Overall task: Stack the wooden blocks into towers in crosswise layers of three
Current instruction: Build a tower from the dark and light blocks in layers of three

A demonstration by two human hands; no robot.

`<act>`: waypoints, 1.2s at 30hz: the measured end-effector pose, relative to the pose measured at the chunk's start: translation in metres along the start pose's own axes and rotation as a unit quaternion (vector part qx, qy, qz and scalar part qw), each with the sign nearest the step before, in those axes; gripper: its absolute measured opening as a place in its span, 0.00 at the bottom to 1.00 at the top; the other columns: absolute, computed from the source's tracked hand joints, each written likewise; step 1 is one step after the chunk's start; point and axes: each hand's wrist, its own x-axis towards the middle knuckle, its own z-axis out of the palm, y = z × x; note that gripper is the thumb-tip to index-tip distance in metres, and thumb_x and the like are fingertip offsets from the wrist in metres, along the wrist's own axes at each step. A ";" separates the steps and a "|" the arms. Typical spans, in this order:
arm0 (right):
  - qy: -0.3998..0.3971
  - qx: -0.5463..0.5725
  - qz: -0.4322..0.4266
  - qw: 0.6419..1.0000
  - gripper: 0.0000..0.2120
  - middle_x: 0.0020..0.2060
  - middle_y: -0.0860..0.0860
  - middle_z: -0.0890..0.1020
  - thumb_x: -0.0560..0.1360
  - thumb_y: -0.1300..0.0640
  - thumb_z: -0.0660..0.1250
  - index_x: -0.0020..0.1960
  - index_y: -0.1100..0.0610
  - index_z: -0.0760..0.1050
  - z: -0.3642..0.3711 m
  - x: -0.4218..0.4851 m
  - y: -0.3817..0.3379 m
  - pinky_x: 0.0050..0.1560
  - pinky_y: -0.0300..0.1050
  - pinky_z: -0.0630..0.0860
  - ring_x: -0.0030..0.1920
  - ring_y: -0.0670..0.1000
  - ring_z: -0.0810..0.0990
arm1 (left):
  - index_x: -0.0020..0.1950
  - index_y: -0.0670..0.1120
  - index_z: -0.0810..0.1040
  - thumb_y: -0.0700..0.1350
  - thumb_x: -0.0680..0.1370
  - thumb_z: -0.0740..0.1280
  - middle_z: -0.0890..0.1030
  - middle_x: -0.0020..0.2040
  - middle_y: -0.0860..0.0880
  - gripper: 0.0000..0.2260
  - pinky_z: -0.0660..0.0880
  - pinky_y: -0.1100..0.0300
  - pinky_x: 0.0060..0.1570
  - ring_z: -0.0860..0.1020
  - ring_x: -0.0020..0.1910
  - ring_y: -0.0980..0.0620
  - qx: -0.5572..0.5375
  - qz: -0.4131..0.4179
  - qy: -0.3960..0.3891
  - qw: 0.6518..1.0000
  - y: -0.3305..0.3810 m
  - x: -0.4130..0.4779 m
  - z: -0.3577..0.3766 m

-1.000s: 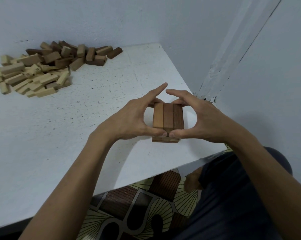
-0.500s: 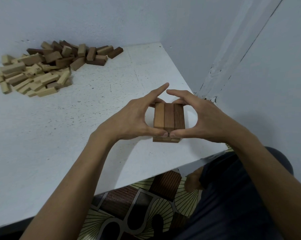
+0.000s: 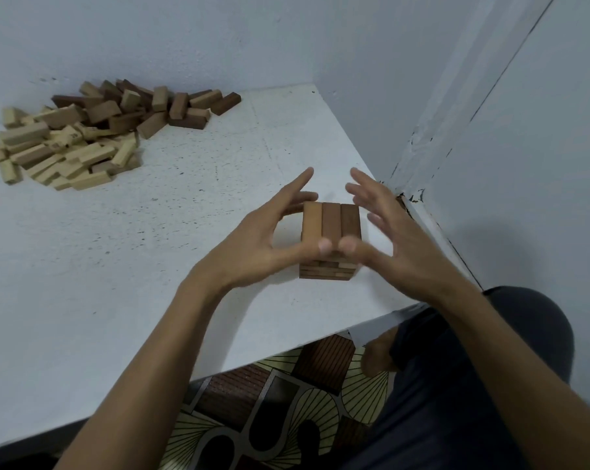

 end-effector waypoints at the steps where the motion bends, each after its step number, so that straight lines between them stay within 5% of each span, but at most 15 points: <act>1: 0.034 0.058 0.021 0.998 0.39 0.76 0.40 0.63 0.73 0.32 0.61 0.79 0.40 0.51 0.009 -0.005 0.001 0.73 0.43 0.62 0.74 0.36 0.61 | 0.79 0.63 0.53 0.69 0.73 0.62 0.68 0.74 0.61 0.38 0.63 0.58 0.72 0.66 0.71 0.65 -0.045 -0.015 0.033 0.998 -0.001 -0.004 0.008; 4: 0.110 0.180 0.081 0.974 0.33 0.76 0.37 0.61 0.75 0.30 0.51 0.78 0.38 0.54 0.038 -0.016 0.003 0.77 0.50 0.60 0.74 0.35 0.60 | 0.79 0.61 0.56 0.71 0.76 0.50 0.66 0.75 0.62 0.33 0.57 0.51 0.77 0.63 0.73 0.65 -0.190 -0.081 0.133 0.969 -0.004 -0.011 0.036; 8: 0.171 0.249 0.124 0.945 0.38 0.76 0.38 0.63 0.73 0.25 0.47 0.79 0.40 0.54 0.065 -0.019 0.003 0.78 0.52 0.57 0.75 0.37 0.60 | 0.79 0.56 0.59 0.74 0.74 0.48 0.65 0.76 0.60 0.38 0.54 0.50 0.78 0.62 0.75 0.63 -0.301 -0.115 0.189 0.928 -0.007 -0.015 0.064; 12: 0.214 0.308 0.134 0.917 0.40 0.75 0.39 0.66 0.72 0.26 0.49 0.78 0.45 0.58 0.075 -0.012 0.000 0.78 0.50 0.56 0.74 0.36 0.62 | 0.78 0.52 0.63 0.75 0.73 0.48 0.65 0.77 0.60 0.41 0.53 0.52 0.78 0.60 0.75 0.64 -0.322 -0.125 0.209 0.915 -0.004 -0.013 0.075; 18: 0.222 0.346 0.136 0.901 0.42 0.73 0.41 0.69 0.70 0.24 0.49 0.78 0.45 0.60 0.081 -0.010 -0.004 0.77 0.50 0.59 0.73 0.38 0.65 | 0.63 0.60 0.76 0.66 0.81 0.43 0.81 0.62 0.55 0.26 0.66 0.59 0.67 0.75 0.65 0.60 -0.327 -0.093 0.193 0.921 0.012 -0.011 0.082; 23: 0.216 0.338 0.133 0.907 0.44 0.74 0.44 0.69 0.70 0.22 0.48 0.78 0.47 0.60 0.083 -0.008 -0.005 0.77 0.52 0.59 0.73 0.41 0.66 | 0.71 0.52 0.72 0.68 0.80 0.43 0.79 0.66 0.50 0.32 0.65 0.49 0.72 0.73 0.68 0.53 -0.308 -0.080 0.185 0.930 0.006 -0.009 0.084; 36: 0.220 0.318 0.136 0.912 0.39 0.74 0.44 0.69 0.74 0.27 0.46 0.79 0.46 0.60 0.085 -0.009 -0.004 0.77 0.50 0.59 0.74 0.40 0.65 | 0.77 0.52 0.67 0.71 0.78 0.44 0.74 0.71 0.51 0.36 0.61 0.48 0.75 0.69 0.73 0.55 -0.295 -0.086 0.182 0.934 0.001 -0.008 0.087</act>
